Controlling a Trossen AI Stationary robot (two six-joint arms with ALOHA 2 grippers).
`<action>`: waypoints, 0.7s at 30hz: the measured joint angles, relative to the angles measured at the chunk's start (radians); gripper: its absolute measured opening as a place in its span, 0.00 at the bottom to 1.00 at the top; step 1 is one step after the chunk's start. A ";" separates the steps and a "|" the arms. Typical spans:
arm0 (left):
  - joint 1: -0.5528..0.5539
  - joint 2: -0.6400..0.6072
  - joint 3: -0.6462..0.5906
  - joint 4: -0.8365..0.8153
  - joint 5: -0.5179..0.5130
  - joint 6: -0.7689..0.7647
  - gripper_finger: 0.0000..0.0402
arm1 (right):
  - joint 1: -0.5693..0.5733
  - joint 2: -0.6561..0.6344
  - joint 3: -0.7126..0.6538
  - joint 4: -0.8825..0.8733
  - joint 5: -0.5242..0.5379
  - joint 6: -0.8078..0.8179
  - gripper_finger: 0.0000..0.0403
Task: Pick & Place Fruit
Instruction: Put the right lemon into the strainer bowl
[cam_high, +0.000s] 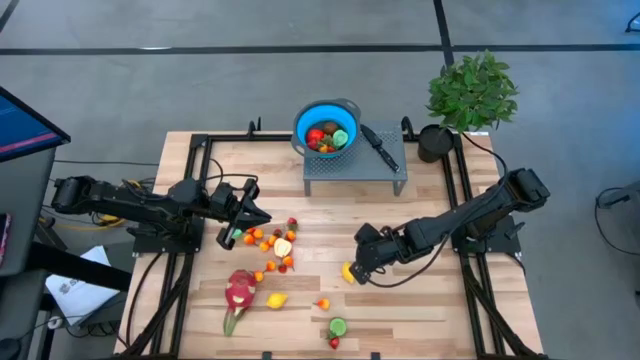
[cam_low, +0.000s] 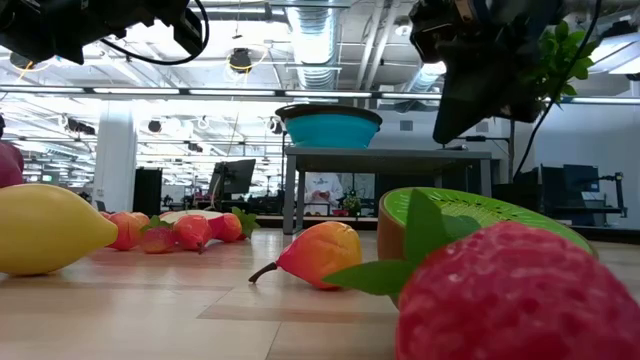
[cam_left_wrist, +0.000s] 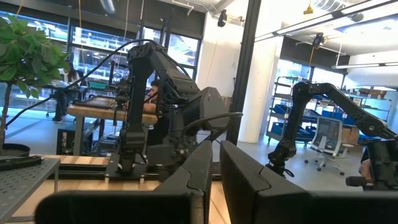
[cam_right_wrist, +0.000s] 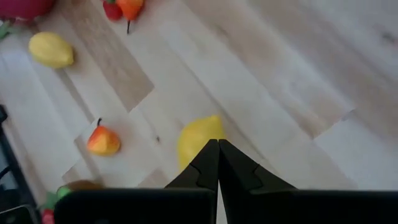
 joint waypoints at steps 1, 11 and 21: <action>0.000 0.000 0.000 0.000 0.000 0.000 0.06 | 0.001 0.000 0.000 0.000 0.012 -0.007 0.00; 0.000 0.000 0.000 0.000 0.000 0.000 0.06 | 0.017 -0.056 0.000 0.009 0.050 -0.081 0.00; 0.000 0.000 0.000 0.000 0.000 0.000 0.06 | 0.112 -0.206 0.000 -0.112 0.269 -0.071 0.00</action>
